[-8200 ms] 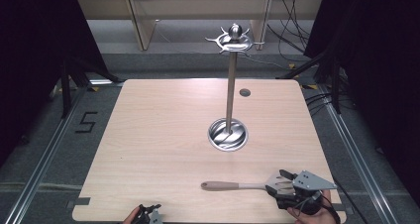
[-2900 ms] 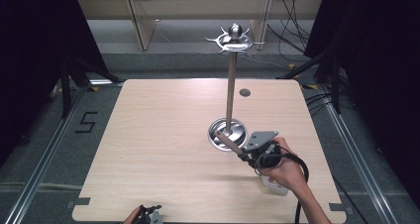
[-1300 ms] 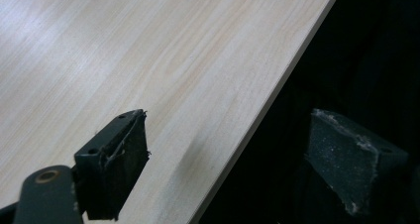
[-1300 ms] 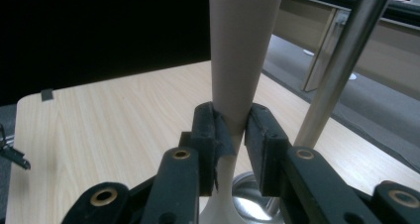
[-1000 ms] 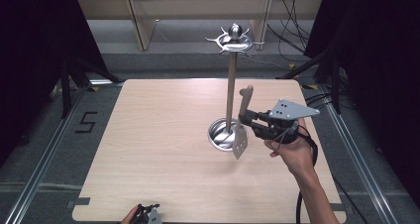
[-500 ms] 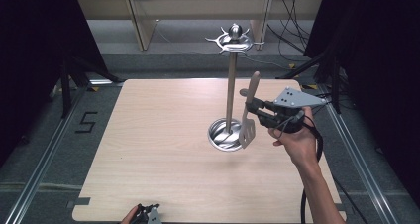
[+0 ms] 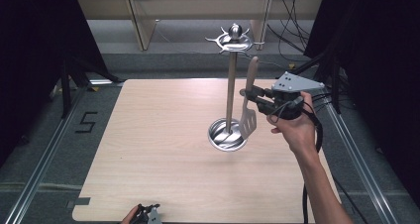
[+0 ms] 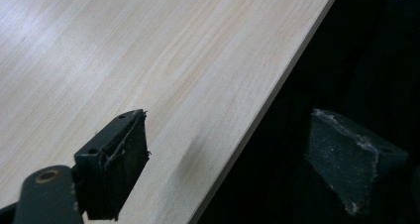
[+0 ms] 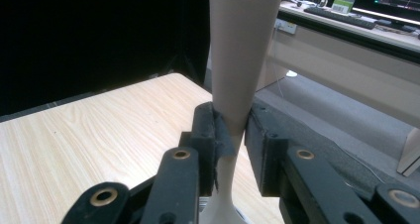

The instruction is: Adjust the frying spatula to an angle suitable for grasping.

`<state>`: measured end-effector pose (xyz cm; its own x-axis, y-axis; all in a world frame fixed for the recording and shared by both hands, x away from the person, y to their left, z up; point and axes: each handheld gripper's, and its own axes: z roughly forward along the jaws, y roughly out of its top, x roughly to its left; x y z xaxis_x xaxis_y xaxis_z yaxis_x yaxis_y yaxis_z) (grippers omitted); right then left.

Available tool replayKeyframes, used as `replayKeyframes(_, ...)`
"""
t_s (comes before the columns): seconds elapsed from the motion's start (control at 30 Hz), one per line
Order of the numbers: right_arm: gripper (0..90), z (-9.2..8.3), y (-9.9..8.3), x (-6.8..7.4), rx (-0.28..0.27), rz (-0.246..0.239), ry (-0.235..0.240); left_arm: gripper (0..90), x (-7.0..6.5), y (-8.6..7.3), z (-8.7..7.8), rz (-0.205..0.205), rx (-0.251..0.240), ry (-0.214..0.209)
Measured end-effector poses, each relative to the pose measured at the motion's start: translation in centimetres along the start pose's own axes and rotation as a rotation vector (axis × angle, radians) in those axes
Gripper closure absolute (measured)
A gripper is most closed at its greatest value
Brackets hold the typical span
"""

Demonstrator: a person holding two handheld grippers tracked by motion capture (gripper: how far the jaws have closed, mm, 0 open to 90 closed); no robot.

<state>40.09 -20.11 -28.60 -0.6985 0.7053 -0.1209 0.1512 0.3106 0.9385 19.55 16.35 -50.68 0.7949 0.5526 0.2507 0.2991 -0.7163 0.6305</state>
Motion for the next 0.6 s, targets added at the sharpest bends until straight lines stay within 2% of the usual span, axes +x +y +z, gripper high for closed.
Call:
replayKeyframes(0.13, 75.6, 0.16, 0.22, -0.04, 0.003, 0.011, 0.018, 15.5, -0.03, 0.0, 0.05, 0.0, 0.0, -0.003)
replayKeyframes(0.17, 75.6, 0.23, 0.31, -0.14, 0.003, -0.006, 0.015, 15.5, -0.05, 0.0, 0.06, -0.002, -0.001, -0.006)
replayKeyframes(0.3, 75.6, 0.38, 0.55, -0.04, 0.026, 0.02, 0.013, 15.5, -0.07, 0.01, 0.14, -0.003, -0.001, -0.02)
replayKeyframes(0.33, 75.6, 0.52, 0.66, -0.19, 0.02, 0.008, 0.014, 15.5, -0.08, 0.0, 0.05, -0.004, -0.002, -0.006)
replayKeyframes(0.4, 75.6, 0.63, 0.72, -0.26, 0.027, 0.008, 0.011, 15.5, -0.05, 0.01, 0.03, -0.001, -0.001, -0.004)
replayKeyframes(0.43, 75.6, 0.63, 0.72, -0.26, 0.027, 0.008, 0.011, 15.5, -0.05, 0.01, 0.03, -0.001, -0.001, -0.004)
replayKeyframes(0.47, 75.6, 0.64, 0.82, -0.29, 0.049, 0.008, 0.002, 15.5, -0.06, 0.02, 0.03, -0.002, -0.002, -0.004)
replayKeyframes(0.53, 75.6, 0.72, 0.83, -0.31, 0.046, 0.009, 0.003, 15.5, -0.08, 0.02, 0.13, -0.003, -0.002, -0.02)
replayKeyframes(0.6, 75.6, 0.89, 0.92, -0.4, 0.042, -0.001, -0.006, 15.5, -0.12, 0.01, 0.16, -0.002, -0.004, -0.018)
